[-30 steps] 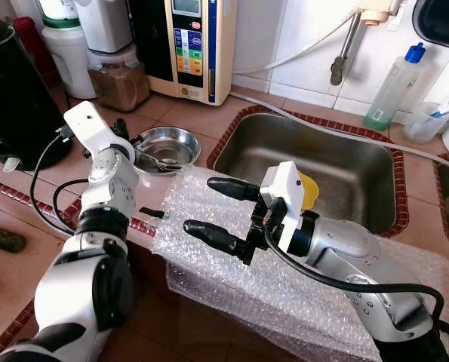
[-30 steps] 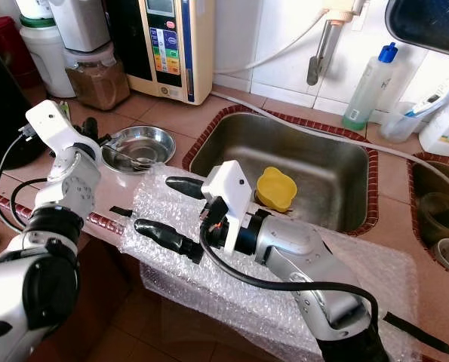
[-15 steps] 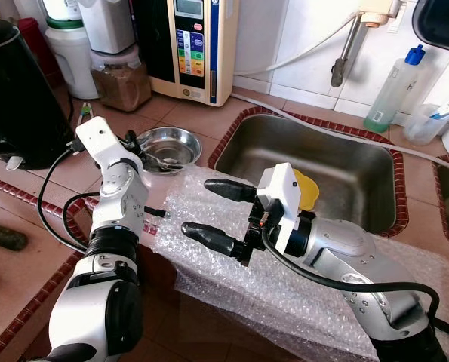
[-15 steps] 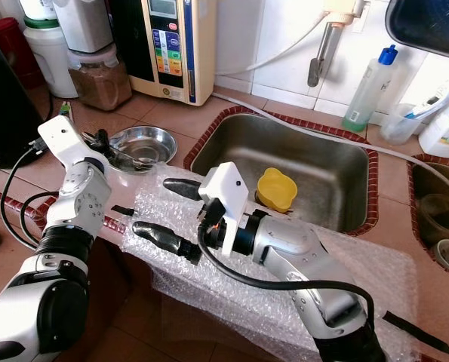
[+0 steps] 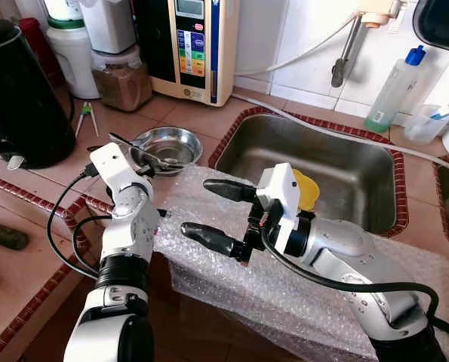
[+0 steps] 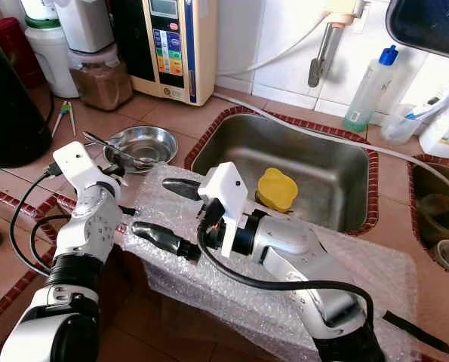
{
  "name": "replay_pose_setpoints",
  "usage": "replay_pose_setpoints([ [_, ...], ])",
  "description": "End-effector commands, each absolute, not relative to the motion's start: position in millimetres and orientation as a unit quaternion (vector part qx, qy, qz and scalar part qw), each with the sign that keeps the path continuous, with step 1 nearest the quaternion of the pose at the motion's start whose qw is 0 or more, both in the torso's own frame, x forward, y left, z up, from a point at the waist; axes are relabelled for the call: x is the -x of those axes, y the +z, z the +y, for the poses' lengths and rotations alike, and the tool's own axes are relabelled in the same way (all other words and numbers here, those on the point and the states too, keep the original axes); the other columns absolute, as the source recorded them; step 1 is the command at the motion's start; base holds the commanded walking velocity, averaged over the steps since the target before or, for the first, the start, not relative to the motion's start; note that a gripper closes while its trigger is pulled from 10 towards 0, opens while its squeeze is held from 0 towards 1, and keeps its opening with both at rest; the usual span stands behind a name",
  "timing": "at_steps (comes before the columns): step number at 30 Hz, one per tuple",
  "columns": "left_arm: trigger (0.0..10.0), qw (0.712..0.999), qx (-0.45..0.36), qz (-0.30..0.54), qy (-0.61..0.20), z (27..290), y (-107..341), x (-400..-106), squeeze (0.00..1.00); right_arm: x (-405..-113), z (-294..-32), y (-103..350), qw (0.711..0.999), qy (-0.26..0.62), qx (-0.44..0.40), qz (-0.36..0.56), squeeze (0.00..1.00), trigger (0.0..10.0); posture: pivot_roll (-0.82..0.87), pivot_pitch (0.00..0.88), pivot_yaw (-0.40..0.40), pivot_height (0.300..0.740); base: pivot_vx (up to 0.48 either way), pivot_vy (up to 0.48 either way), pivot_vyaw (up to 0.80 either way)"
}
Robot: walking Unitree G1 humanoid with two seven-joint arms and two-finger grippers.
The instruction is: Kitchen organization
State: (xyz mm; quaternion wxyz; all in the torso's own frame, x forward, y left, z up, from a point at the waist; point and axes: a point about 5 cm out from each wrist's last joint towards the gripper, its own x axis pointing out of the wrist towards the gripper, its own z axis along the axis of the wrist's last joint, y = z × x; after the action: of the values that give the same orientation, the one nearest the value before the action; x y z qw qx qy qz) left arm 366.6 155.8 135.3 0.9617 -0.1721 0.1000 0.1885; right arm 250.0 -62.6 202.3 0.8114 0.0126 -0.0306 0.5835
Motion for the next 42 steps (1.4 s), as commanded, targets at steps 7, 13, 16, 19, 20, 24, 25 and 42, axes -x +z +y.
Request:
replay_pose_setpoints([
  [7,10.0,0.963,0.172,0.13,0.163,141.5,130.6,-365.6,0.0,-250.2,-62.2,204.5,0.808,0.588,-0.005,-0.035,0.0,10.0,-0.1,0.003,0.02,0.74,0.0,0.0,0.0],
  [13,10.0,0.964,0.171,0.16,0.127,128.5,128.6,-368.8,0.0,-250.3,-63.1,204.4,0.81,0.586,-0.004,-0.035,0.0,10.0,-0.1,0.003,0.023,0.74,0.0,0.0,0.0],
  [16,10.0,0.966,0.164,0.171,0.109,124.4,128.7,-370.9,0.0,-250.4,-63.1,204.3,0.81,0.585,-0.004,-0.035,0.0,10.0,-0.1,0.004,0.024,0.74,0.0,0.0,0.0],
  [19,10.0,0.966,0.161,0.169,0.108,125.0,130.4,-372.0,0.0,-250.2,-62.9,204.2,0.81,0.586,-0.004,-0.035,0.0,10.0,-0.1,0.004,0.024,0.74,0.0,0.0,0.0],
  [20,10.0,0.966,0.16,0.169,0.108,125.0,130.9,-372.3,0.0,-250.2,-62.9,204.2,0.81,0.585,-0.004,-0.035,0.0,10.0,-0.1,0.004,0.024,0.74,0.0,0.0,0.0],
  [24,10.0,0.97,0.151,0.16,0.101,124.8,135.2,-373.6,0.0,-250.0,-62.9,204.2,0.81,0.585,-0.004,-0.035,0.0,10.0,-0.1,0.005,0.024,0.74,0.0,0.0,0.0],
  [25,10.0,0.97,0.151,0.16,0.101,124.8,135.2,-373.6,0.0,-250.0,-62.9,204.2,0.81,0.585,-0.004,-0.035,0.0,10.0,-0.1,0.005,0.024,0.74,0.0,0.0,0.0],
  [42,10.0,0.977,0.124,0.137,0.104,137.7,142.5,-374.4,0.0,-251.9,-63.7,203.9,0.811,0.584,-0.005,-0.035,0.0,10.0,-0.09,0.003,0.02,0.74,0.0,0.0,0.0],
])
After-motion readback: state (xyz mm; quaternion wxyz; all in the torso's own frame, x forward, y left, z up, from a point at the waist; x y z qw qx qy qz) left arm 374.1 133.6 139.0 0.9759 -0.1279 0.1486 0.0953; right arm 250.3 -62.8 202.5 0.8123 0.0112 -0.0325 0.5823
